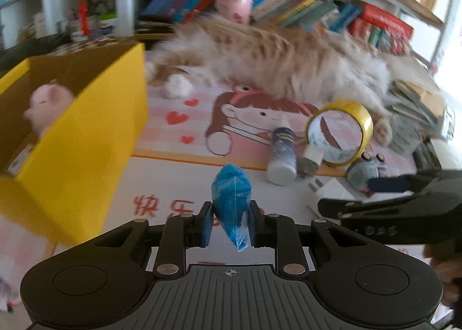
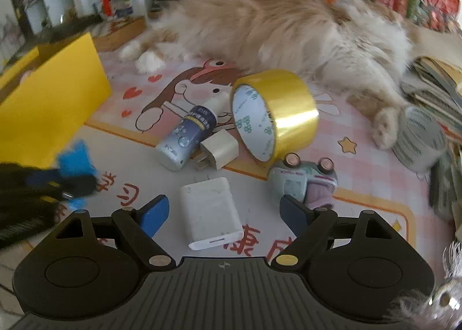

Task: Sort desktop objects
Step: 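Grasp the blue bag with the left tool while the right tool grasps the white charger, then carry the blue bag and white charger up toward the yellow box with both tools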

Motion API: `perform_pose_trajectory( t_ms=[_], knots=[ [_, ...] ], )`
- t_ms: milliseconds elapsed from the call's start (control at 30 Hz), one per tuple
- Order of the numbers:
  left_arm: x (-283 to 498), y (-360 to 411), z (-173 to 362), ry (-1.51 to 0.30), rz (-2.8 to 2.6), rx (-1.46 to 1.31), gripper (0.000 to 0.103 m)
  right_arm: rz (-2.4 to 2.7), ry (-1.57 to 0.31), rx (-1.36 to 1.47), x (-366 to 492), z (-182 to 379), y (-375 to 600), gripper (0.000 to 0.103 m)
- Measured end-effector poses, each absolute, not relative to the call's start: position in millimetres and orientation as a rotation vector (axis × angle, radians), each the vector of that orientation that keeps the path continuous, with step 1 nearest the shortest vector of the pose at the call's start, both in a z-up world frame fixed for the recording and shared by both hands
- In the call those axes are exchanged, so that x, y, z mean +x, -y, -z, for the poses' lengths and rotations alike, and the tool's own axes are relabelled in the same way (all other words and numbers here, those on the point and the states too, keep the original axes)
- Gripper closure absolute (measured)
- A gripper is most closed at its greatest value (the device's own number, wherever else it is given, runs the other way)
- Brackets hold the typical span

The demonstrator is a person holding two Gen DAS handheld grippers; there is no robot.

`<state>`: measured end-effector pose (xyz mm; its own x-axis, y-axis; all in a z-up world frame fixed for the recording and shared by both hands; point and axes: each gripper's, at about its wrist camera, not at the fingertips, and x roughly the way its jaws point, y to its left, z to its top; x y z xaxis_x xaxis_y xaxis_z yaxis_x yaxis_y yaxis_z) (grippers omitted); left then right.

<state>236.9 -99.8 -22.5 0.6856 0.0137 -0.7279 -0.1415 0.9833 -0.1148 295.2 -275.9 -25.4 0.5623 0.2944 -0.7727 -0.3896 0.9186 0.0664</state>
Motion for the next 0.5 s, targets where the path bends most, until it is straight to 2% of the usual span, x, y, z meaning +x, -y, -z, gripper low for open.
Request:
perform_pose_trajectory(
  t_ms=[233, 300, 367, 500],
  knots=[
    [223.4, 94.2, 12.7, -0.795, -0.128, -0.183, 0.080, -0.445, -0.931, -0.199, 296.4, 43.9, 262.6, 0.048],
    [220.7, 96.4, 12.7, -0.795, -0.129, -0.167, 0.080, -0.451, -0.920, -0.207, 294.6, 44.9, 261.7, 0.051],
    [218.2, 98.2, 12.4, -0.795, -0.124, -0.162, 0.080, -0.458, -0.911, -0.208, 293.8, 44.7, 261.6, 0.060],
    [212.0, 101.4, 8.8, -0.780, -0.115, -0.147, 0.080, -0.460, -0.912, -0.201, 293.7, 43.5, 261.6, 0.062]
  ],
)
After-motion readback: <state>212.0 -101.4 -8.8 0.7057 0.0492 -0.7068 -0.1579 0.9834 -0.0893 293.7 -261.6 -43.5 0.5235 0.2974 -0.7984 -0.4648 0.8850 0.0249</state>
